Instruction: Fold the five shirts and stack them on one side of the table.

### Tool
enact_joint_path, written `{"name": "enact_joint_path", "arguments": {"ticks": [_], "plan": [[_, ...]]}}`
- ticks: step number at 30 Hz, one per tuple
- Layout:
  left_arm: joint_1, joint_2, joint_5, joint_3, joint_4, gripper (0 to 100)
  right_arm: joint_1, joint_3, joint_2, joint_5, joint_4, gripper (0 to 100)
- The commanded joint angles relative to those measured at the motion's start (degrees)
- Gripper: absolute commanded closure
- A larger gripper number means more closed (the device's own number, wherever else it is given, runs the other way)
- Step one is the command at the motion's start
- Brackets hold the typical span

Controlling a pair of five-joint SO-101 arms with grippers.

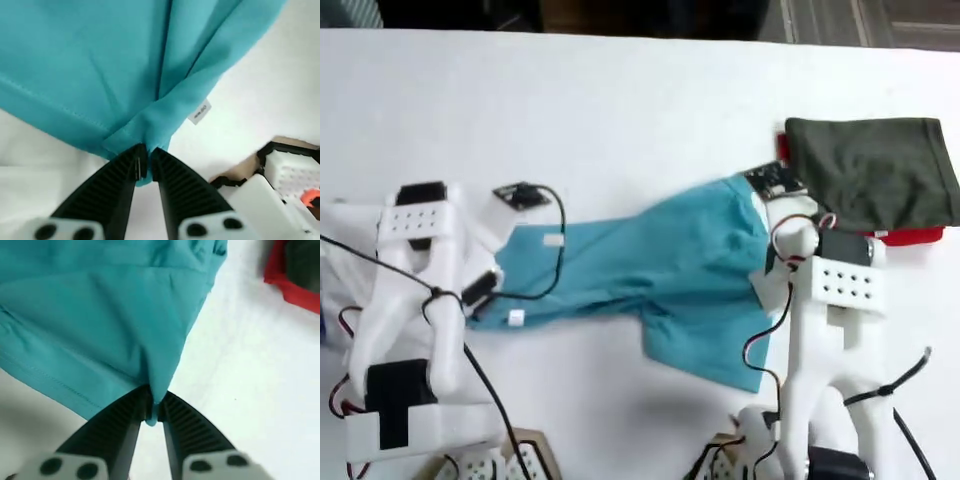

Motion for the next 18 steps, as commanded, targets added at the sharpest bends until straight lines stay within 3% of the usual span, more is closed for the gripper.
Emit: {"name": "enact_joint_path", "arguments": {"ticks": [1,9,18], "plan": [[-0.6,-2.3,-0.4,2.0,-3.3,97,2.0,-0.3,-2.4,0.6,-0.6,97.8],[-0.5,-2.2,0.1,2.8,-5.5,97,1.9,0.1,-2.5,4.0,5.3,97.8],[-0.4,-2.2,-0.2,6.3,-10.4,97,2.2,8.4,-2.5,5.4,4.1,97.8]]}}
